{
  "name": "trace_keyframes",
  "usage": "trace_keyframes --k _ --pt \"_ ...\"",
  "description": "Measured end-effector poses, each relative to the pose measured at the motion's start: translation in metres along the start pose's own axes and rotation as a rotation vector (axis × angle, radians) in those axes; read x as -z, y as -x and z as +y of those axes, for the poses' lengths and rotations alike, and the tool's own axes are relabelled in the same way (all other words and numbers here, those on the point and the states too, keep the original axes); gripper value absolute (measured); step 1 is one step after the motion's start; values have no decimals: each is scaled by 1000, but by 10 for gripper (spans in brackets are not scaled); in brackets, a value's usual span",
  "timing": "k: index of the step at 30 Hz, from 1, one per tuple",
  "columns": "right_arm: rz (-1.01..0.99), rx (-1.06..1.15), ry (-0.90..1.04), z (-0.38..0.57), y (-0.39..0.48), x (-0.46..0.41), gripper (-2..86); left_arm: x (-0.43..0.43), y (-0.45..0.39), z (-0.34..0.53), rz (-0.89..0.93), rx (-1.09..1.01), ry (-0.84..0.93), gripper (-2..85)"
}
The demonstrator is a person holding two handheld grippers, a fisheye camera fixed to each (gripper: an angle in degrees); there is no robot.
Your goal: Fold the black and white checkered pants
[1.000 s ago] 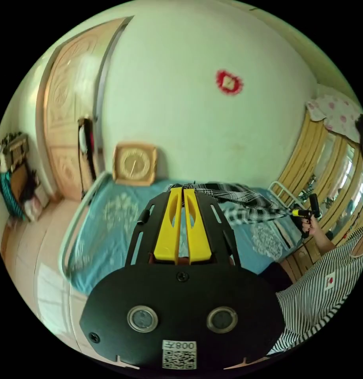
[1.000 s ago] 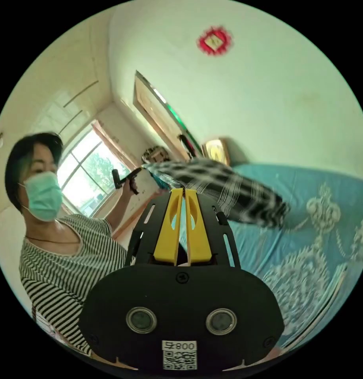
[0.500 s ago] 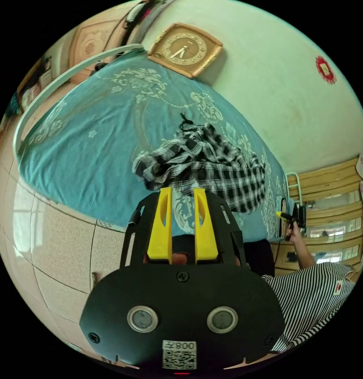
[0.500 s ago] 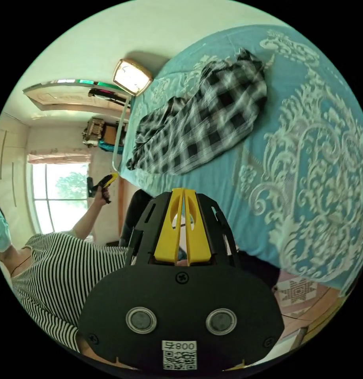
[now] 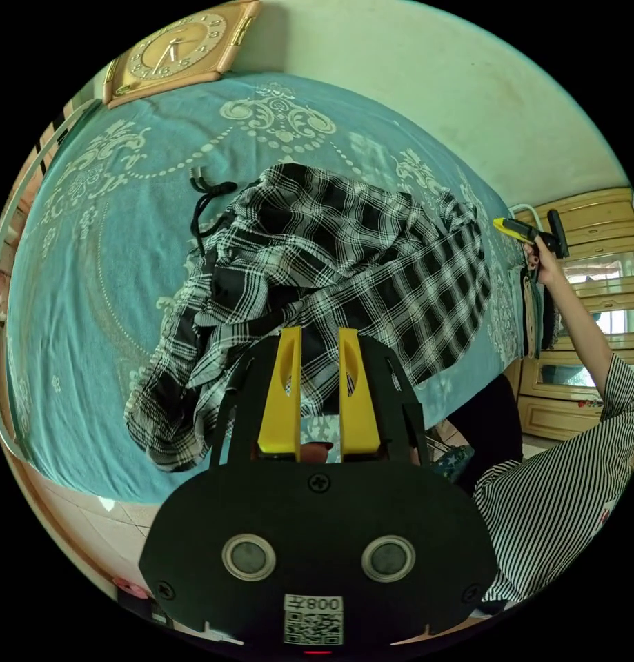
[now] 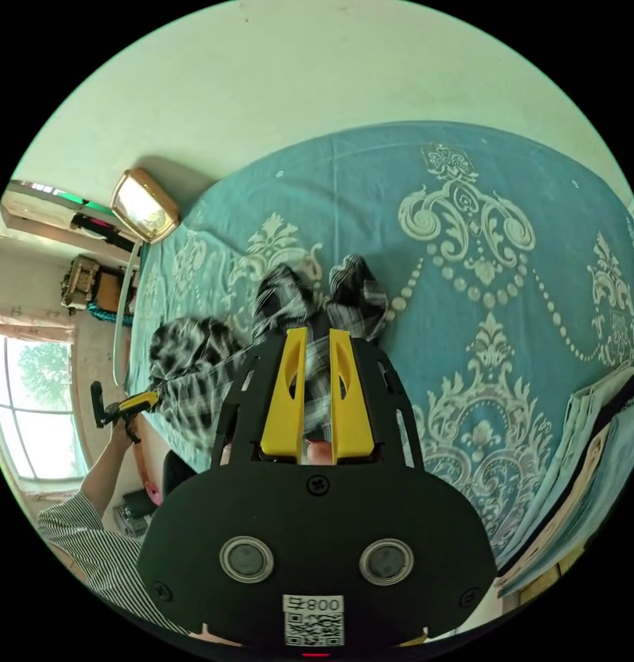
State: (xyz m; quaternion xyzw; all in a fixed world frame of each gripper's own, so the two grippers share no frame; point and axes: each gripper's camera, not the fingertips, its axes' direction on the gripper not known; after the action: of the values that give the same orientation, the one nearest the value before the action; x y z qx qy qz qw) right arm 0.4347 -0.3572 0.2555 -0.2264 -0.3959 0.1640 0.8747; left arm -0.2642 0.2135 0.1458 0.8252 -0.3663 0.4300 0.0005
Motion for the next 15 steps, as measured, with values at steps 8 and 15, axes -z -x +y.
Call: trace_keyframes --k 8,15 --pt "133 -31 63 -54 -6 -8 66 -6 73 13 19 55 -1 42" --pt "130 -83 105 -68 -17 5 17 11 132 30 60 86 -47 18"
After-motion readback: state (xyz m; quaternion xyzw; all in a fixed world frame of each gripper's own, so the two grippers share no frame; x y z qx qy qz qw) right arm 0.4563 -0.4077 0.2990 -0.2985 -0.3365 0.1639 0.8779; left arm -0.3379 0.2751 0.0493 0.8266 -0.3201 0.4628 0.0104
